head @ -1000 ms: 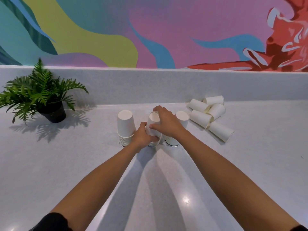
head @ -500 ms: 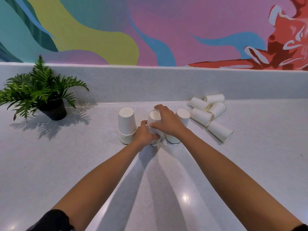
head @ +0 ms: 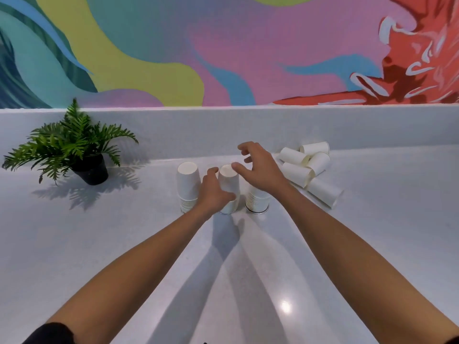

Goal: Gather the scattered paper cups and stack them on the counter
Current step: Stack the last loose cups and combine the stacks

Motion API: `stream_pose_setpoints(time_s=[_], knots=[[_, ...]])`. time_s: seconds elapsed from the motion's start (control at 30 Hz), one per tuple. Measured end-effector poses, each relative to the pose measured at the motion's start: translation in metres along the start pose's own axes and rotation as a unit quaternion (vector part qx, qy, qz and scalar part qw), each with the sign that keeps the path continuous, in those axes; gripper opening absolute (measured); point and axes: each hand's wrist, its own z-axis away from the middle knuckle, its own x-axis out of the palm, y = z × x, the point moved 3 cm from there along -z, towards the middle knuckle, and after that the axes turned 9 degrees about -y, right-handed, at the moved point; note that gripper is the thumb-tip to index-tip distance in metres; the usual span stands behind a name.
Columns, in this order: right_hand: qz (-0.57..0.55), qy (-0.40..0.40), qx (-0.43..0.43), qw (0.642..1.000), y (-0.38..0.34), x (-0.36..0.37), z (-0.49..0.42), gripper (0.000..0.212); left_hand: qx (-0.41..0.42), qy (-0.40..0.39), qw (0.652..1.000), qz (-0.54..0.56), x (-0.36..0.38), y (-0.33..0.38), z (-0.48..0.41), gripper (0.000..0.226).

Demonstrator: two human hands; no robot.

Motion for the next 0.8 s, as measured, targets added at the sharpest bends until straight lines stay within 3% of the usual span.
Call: stream_pose_setpoints(time_s=[0.13,0.23,0.33,0.43,0.53,0.63,0.8], knots=[[-0.052,0.131,-0.013,0.99,0.01,-0.036,0.012,0.026,0.11,0.079,0.986,-0.1,-0.004,0.035,0.017,0.075],[-0.05,0.171,0.031,0.984,0.038,-0.057,0.023,0.019,0.185,0.126,0.958,-0.178,0.011,0.064,0.019,0.057],[-0.024,0.153,0.08,0.985,0.078,-0.07,0.033,0.019,0.24,0.134,0.937,-0.216,0.04,0.087,0.015,0.039],[0.057,0.065,0.165,0.983,0.122,-0.081,0.042,0.036,0.288,0.111,0.912,-0.269,0.077,0.108,0.008,0.03],[0.202,-0.031,0.251,0.946,0.164,-0.091,0.05,0.053,0.323,0.067,0.9,-0.286,0.114,0.127,0.0,0.025],[0.248,-0.053,0.279,0.926,0.196,-0.101,0.054,0.063,0.296,0.009,0.915,-0.273,0.147,0.136,-0.011,0.023],[0.276,-0.124,0.294,0.907,0.24,-0.104,0.052,0.081,0.133,-0.062,0.971,-0.189,0.191,0.122,-0.041,0.023]])
